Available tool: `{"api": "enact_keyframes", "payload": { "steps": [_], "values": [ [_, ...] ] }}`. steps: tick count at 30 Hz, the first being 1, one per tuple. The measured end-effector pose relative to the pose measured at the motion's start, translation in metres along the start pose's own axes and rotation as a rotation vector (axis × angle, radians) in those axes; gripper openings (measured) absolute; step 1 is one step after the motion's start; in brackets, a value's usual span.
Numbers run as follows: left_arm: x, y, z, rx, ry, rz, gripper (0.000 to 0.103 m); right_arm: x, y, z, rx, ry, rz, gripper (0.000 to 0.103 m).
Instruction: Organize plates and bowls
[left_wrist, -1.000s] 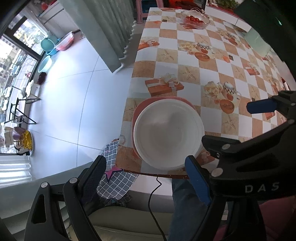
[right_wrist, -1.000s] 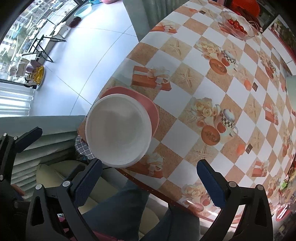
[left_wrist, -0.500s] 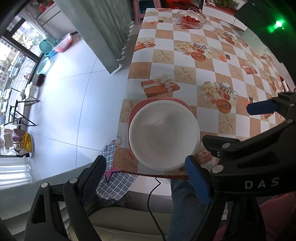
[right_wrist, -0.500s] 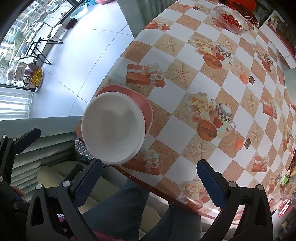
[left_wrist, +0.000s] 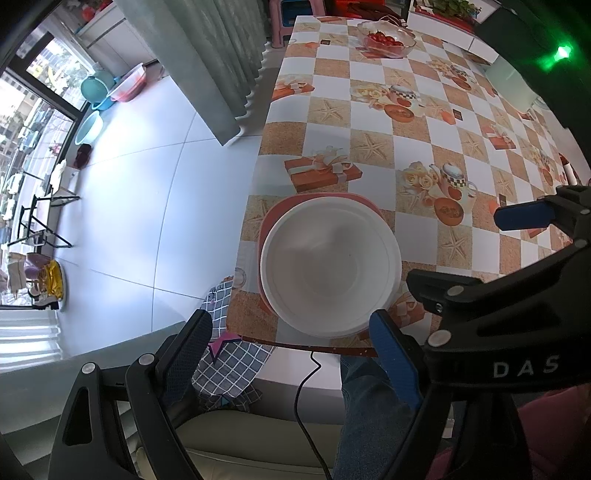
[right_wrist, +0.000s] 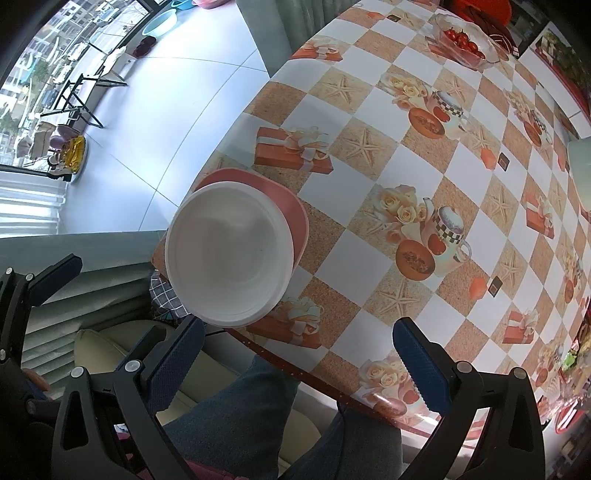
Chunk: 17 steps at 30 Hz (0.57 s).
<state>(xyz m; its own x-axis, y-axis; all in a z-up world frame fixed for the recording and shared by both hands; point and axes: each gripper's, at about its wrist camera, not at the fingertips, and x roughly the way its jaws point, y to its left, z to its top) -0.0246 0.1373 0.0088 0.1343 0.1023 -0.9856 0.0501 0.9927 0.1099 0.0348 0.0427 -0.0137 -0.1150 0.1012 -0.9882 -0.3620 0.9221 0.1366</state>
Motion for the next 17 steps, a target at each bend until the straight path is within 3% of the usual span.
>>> {"api": "enact_keyframes", "payload": {
  "steps": [12, 17],
  "values": [
    [0.0025, 0.0047, -0.0041, -0.027, 0.015, 0.005, 0.089, 0.0009, 0.0068, 0.0003, -0.006, 0.0, 0.007, 0.103],
    [-0.0025, 0.0098, -0.0047, -0.049, -0.017, -0.028, 0.089, 0.0011, 0.0084, 0.0015, -0.011, -0.003, 0.011, 0.103]
  ]
}}
